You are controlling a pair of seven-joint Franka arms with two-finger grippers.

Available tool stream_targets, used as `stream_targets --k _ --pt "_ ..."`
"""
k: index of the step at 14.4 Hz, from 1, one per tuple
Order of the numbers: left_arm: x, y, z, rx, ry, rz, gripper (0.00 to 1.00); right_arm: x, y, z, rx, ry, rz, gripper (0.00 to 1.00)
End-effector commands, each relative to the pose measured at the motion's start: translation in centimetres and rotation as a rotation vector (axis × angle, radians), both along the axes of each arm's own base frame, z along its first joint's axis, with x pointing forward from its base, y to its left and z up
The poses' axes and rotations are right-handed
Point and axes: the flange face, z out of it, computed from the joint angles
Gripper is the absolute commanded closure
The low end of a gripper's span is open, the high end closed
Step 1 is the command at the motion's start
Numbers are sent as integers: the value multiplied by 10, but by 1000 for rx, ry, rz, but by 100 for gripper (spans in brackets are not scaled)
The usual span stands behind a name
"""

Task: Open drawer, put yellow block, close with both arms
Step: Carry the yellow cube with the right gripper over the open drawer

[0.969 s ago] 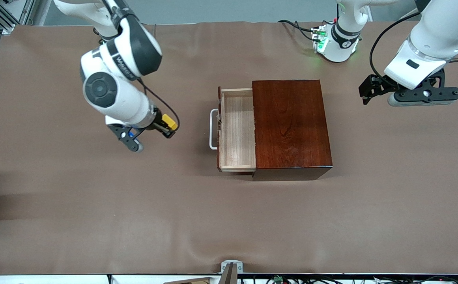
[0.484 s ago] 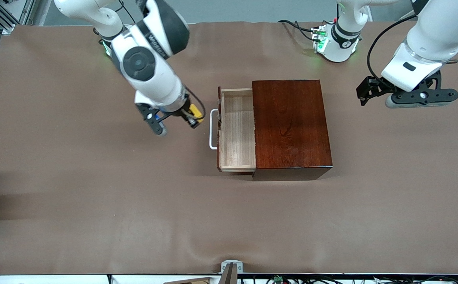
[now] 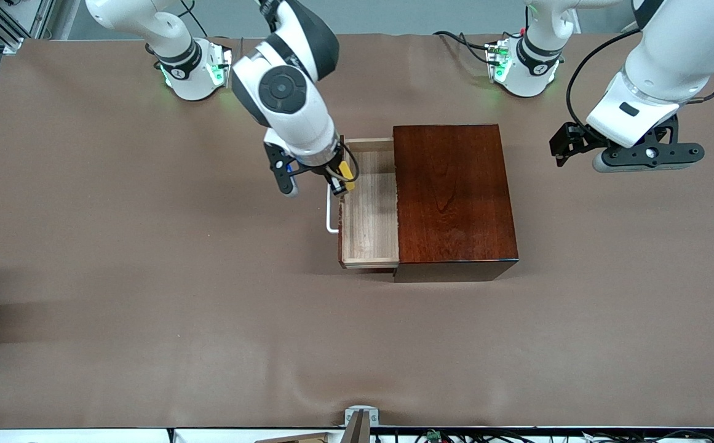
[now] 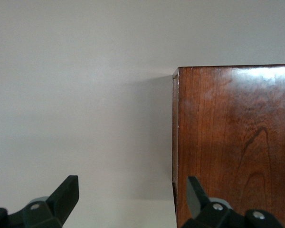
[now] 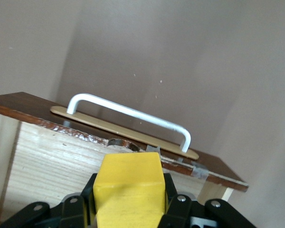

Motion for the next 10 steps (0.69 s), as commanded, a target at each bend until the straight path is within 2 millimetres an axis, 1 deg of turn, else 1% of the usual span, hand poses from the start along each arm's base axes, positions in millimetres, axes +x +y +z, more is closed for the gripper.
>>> stream_targets --k 1,2,4,6,9,10 --pt "-1 -5 2 -21 3 14 0 4 15 0 21 0 -79 100" --pt "-1 -8 1 -21 3 21 0 6 18 -3 29 -6 -121 100" --pt "-2 -16 -3 -21 9 37 0 0 28 -19 14 6 -171 100" --pt "-2 -18 -4 -21 9 47 0 0 33 -29 14 7 -213 100" --pt "-1 -20 -7 -21 15 44 0 1 36 -31 26 1 -226 100" --pt "-1 -24 -8 -22 16 38 0 1 37 -34 24 4 -229 100"
